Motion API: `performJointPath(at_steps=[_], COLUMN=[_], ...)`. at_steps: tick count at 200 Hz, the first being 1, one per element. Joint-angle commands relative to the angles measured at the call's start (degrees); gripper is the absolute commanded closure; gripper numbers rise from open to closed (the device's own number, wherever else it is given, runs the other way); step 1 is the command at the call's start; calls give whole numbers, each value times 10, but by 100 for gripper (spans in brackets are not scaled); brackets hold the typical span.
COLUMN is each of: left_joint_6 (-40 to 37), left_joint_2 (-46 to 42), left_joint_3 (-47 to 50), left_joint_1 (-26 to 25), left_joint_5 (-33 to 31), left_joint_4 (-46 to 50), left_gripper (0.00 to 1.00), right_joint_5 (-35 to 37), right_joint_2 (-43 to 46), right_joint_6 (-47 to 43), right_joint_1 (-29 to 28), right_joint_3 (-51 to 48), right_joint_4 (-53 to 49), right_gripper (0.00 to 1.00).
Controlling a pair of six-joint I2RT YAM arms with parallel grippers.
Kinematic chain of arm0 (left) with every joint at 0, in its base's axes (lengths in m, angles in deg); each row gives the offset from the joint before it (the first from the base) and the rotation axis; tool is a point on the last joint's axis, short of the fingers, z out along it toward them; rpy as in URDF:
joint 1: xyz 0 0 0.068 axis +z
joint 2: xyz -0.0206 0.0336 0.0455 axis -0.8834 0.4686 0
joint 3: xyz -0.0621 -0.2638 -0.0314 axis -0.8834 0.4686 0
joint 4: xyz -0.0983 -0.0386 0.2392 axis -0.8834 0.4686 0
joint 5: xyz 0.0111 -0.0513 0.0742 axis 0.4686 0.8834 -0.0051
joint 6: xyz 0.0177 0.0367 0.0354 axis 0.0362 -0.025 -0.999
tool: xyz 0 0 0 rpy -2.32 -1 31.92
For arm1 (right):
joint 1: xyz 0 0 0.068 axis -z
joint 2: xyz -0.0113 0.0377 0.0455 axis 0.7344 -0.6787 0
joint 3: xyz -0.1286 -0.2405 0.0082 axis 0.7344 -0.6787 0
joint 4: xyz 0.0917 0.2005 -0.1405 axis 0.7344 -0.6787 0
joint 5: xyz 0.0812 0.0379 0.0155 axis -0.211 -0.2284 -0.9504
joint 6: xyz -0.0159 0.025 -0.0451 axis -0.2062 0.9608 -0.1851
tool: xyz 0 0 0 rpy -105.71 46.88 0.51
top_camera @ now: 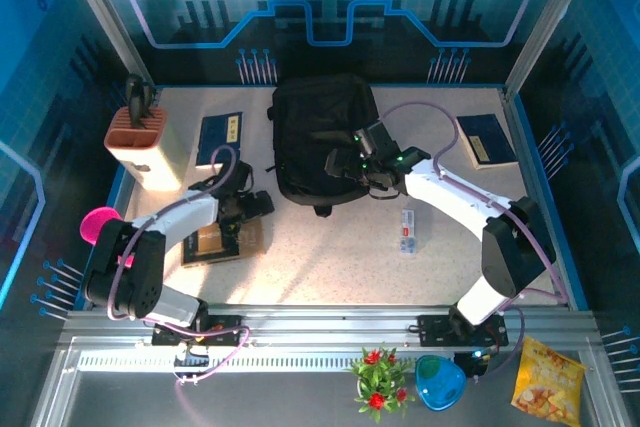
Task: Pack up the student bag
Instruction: Move the book from the bottom-left of the table, then rotate the book at the middle-left of the table.
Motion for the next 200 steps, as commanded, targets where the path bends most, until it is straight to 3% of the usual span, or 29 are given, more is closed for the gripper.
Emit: performJointPath(at_steps=[1, 19, 42, 55, 83, 107, 150, 181, 200], left_joint_6=[61, 82, 90, 82, 59, 52, 97, 113, 112], left_joint_2=[-1, -28, -94, -141, -220, -247, -245, -230, -204], left_joint_3=[35, 33, 22, 14, 19, 34, 90, 121, 126], left_joint_1=[-64, -100, -96, -64, 36, 79, 108, 119, 122], left_joint_5=[78, 84, 65, 49, 82, 93, 86, 82, 87], left_joint_4=[19, 28, 77, 115, 175, 209, 208, 162, 130], left_gripper=[10, 9, 6, 5, 6, 9, 26, 52, 58], right_joint_5=[-3, 9, 5, -13, -44, -65, -107, -147, -150], right_joint_2=[-11, -12, -27, -44, -101, -161, -275, -337, -364], right_joint_6=[-26, -50, -89, -112, -164, -209, -264, -252, -246], right_joint_1=[-10, -21, -36, -44, -82, -125, -183, -193, -197], right_joint_3=[19, 25, 53, 76, 151, 223, 352, 386, 395], right_joint_4=[-9, -3, -4, -7, -33, -63, -141, -158, -167], right_gripper=[0, 0, 0, 0, 0, 4, 13, 31, 39])
